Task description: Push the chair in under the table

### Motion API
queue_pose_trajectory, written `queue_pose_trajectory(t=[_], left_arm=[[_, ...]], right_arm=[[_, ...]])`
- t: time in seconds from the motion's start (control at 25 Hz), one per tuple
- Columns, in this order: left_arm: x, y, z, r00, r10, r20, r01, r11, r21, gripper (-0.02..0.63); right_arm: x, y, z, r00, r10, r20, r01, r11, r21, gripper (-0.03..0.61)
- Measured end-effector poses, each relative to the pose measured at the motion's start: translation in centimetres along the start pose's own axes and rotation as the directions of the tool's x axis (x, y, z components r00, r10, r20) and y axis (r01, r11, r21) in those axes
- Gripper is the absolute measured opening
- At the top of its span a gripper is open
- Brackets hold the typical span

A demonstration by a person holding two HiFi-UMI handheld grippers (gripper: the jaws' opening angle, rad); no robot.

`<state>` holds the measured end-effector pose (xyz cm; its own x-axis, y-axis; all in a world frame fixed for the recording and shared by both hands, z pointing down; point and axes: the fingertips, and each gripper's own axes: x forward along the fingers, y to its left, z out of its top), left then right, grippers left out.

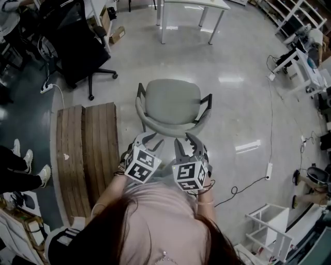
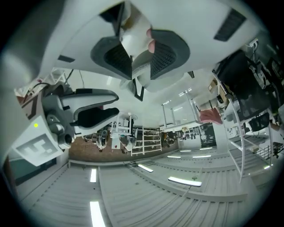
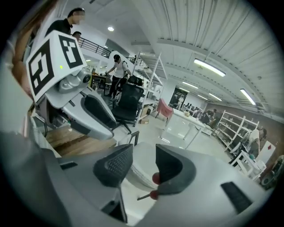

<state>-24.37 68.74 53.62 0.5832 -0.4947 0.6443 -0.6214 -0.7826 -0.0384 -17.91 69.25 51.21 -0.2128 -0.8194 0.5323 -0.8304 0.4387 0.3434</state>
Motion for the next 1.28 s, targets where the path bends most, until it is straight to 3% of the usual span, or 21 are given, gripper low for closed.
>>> queue_pose_trajectory(t=[0.28,0.92,1.28], left_arm=[[2.9,0.5,-1.7,0.997,-0.013,-0.078,0.016,0.999,0.036,0.149],[8.4,1.4,-5.4,0.972,0.037,-0.233,0.017,0.975,0.223,0.197],[10.9,1.9,-6.6,0.96,0.047,-0.277,0.026,0.967,0.254,0.199]], right_arm=[[2.5,0.8,-2.3,0.997,0.04,-0.071,-0.044,0.998,-0.052,0.176],[7.9,2.2,-8.9,0.966,0.116,-0.232,-0.16,0.97,-0.184,0.204],[10.0,2.5,-10.8,0.953,0.111,-0.283,-0.16,0.975,-0.157,0.204]])
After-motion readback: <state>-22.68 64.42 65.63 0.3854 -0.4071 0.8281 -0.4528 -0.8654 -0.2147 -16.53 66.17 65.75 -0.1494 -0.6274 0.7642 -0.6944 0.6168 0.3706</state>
